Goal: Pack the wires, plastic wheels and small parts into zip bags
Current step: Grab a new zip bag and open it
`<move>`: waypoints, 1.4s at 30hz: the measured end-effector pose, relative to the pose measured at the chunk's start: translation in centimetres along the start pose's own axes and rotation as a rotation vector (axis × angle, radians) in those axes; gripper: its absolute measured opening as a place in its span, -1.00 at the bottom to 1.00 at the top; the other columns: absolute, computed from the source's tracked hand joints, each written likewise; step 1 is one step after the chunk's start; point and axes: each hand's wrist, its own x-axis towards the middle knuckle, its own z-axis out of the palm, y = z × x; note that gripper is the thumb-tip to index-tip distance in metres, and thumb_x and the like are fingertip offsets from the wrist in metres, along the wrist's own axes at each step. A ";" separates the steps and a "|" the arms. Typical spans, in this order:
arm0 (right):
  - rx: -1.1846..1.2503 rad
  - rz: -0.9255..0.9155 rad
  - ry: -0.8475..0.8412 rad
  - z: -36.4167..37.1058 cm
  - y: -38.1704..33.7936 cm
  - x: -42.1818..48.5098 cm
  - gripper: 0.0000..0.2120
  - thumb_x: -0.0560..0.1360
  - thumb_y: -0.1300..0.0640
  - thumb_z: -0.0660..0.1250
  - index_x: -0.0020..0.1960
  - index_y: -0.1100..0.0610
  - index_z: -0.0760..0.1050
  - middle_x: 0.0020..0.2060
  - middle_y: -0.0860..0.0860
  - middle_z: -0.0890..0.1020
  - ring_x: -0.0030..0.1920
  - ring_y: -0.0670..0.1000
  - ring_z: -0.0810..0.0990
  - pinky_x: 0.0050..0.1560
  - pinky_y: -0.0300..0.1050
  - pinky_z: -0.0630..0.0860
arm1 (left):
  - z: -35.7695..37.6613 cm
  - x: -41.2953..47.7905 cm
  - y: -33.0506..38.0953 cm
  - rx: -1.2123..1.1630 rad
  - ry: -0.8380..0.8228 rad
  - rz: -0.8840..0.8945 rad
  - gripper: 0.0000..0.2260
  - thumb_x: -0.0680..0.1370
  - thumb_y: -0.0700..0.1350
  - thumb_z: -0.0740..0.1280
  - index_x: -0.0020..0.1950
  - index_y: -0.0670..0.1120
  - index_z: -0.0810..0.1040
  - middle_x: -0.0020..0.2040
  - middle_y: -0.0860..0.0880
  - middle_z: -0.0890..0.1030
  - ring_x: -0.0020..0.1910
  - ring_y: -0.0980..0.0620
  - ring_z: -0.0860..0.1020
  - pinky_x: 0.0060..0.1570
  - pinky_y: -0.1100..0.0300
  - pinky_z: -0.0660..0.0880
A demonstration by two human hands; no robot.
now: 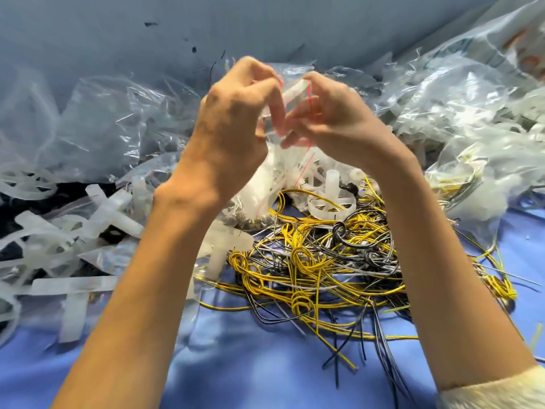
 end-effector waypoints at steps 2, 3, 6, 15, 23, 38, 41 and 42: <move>0.081 0.039 0.045 -0.3 0.1 -0.1 -0.72 0.45 0.47 0.25 -0.07 0.10 0.36 -0.22 0.14 0.65 -0.31 0.05 0.68 -0.26 -0.09 0.62 | -0.1 -0.1 -0.5 -0.002 -0.075 -0.069 -0.83 0.43 -0.34 0.31 -0.11 -0.13 0.64 0.22 -0.11 0.52 0.18 -0.05 0.50 0.07 0.03 0.48; 0.125 0.053 0.067 -0.5 0.2 0.0 -0.68 0.45 0.48 0.23 -0.07 0.06 0.32 -0.18 0.17 0.64 -0.33 0.05 0.67 -0.28 -0.05 0.63 | -0.1 -0.2 -0.7 0.032 -0.145 -0.126 -0.85 0.45 -0.24 0.35 -0.04 -0.08 0.64 0.29 -0.07 0.47 0.25 -0.04 0.45 0.16 -0.02 0.45; 0.203 0.067 0.097 -1.0 0.1 0.0 -0.58 0.47 0.51 0.14 -0.08 -0.02 0.18 0.00 0.15 0.54 -0.33 0.07 0.69 -0.41 -0.05 0.60 | -0.3 -0.4 -1.1 0.194 -0.388 -0.354 -0.69 0.45 -0.15 0.35 0.18 0.08 0.59 0.38 -0.03 0.41 0.34 -0.10 0.38 0.30 -0.08 0.36; -0.128 0.043 0.032 -0.3 0.4 0.1 -0.66 0.48 0.43 0.29 -0.16 -0.03 0.45 0.16 0.04 0.43 0.00 0.02 0.63 -0.29 -0.04 0.65 | -0.9 -0.6 0.0 0.276 -0.122 -0.389 -0.51 0.40 -0.31 0.19 0.35 -0.14 0.32 0.37 -0.12 0.29 0.13 -0.23 0.44 0.13 -0.07 0.40; -0.135 0.136 -0.005 -0.8 0.6 -0.1 -0.65 0.51 0.09 0.37 0.13 0.08 0.23 0.02 0.01 0.56 -0.22 0.00 0.68 -0.32 -0.13 0.64 | 0.1 -0.1 0.1 0.289 -0.184 -0.233 -0.50 0.43 -0.30 0.28 0.34 0.01 0.50 0.18 -0.09 0.51 0.17 -0.15 0.37 0.18 0.06 0.35; -0.435 0.422 -0.309 -3.4 2.5 -0.9 -0.57 0.36 -0.03 0.50 0.15 0.04 0.46 -0.01 -0.07 0.60 -0.07 -0.08 0.62 -0.04 -0.12 0.57 | 0.4 -0.7 -1.4 0.420 -0.247 -0.314 -0.37 0.36 -0.39 0.25 0.40 -0.04 0.28 0.16 -0.12 0.39 0.16 -0.18 0.35 -0.16 0.02 0.30; -0.602 0.458 -0.181 -3.6 3.7 -0.7 -0.61 0.37 -0.02 0.50 0.14 0.05 0.52 0.03 -0.05 0.60 0.01 0.00 0.58 0.10 0.00 0.52 | 0.5 -0.8 -1.8 0.381 -0.373 -0.347 -0.28 0.36 -0.38 0.26 0.48 -0.03 0.17 0.18 -0.13 0.35 0.19 -0.16 0.35 0.03 -0.05 0.41; -0.612 0.478 -0.149 -3.5 4.1 -0.6 -0.63 0.39 -0.01 0.49 0.13 0.08 0.54 0.03 -0.01 0.61 0.01 0.02 0.58 0.10 0.01 0.53 | 0.5 -0.9 -1.8 0.367 -0.404 -0.349 -0.28 0.36 -0.37 0.26 0.48 -0.02 0.18 0.17 -0.12 0.34 0.19 -0.16 0.35 0.07 -0.06 0.41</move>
